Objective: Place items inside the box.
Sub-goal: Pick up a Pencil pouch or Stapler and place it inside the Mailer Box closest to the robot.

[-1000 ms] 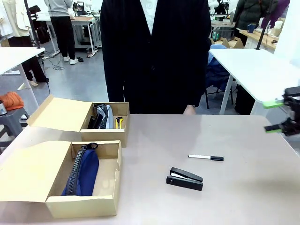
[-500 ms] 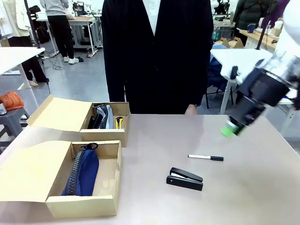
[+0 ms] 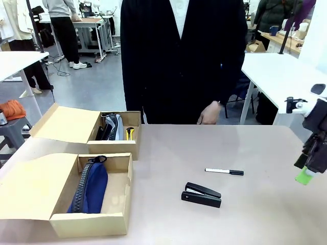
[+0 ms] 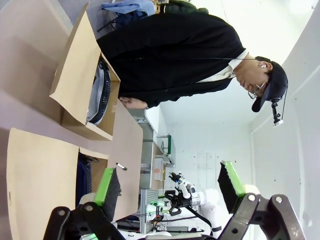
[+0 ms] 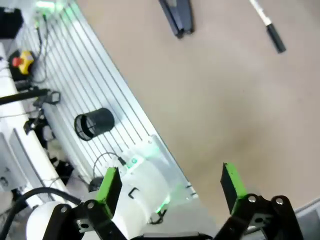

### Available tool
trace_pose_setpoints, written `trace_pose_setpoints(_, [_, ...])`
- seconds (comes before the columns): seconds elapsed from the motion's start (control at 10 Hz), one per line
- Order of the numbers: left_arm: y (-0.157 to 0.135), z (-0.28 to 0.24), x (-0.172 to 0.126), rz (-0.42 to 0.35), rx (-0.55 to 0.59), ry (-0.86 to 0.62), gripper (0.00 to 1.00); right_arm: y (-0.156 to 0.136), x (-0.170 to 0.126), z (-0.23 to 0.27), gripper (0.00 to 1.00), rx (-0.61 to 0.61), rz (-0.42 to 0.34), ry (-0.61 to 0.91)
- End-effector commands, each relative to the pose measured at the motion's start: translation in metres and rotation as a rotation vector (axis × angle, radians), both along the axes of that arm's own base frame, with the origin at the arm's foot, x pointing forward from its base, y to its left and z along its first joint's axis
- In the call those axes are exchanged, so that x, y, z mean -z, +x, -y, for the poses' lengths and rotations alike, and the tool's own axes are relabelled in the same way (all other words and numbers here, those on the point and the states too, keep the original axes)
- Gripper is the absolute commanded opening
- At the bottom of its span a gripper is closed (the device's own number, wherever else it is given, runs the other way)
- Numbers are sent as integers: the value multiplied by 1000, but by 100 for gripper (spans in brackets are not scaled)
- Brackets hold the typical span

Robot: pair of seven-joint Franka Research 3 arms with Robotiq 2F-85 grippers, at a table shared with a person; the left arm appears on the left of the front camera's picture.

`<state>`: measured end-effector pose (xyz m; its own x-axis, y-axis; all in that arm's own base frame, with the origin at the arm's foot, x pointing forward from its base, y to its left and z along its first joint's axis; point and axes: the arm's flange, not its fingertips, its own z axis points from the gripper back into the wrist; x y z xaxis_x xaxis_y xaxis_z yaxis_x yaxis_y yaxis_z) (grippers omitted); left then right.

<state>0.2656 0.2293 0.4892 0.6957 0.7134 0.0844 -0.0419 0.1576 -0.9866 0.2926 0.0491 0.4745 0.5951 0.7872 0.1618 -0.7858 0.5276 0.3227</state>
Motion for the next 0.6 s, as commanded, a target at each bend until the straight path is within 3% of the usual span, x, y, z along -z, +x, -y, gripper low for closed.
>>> trace_pose_setpoints(0.0, [0, 1, -1, 29, 1, -6, 100, 15, -5, -16, 100, -393, 289, -71])
trace_pose_setpoints(0.1, [0, 1, -1, 29, 1, -6, 100, 30, -8, -49, 100, -654, 444, 10])
trace_pose_setpoints(0.2, [0, 1, -1, 29, 1, -6, 100, 39, -10, -85, 100, -764, 512, 68])
trace_pose_setpoints(0.4, [0, 1, -1, 29, 1, -6, 100, 32, -6, -138, 100, -903, 500, 43])
trace_pose_setpoints(0.5, [0, 1, -1, 29, 1, -6, 100, 40, -8, -101, 100, -796, 492, -59])
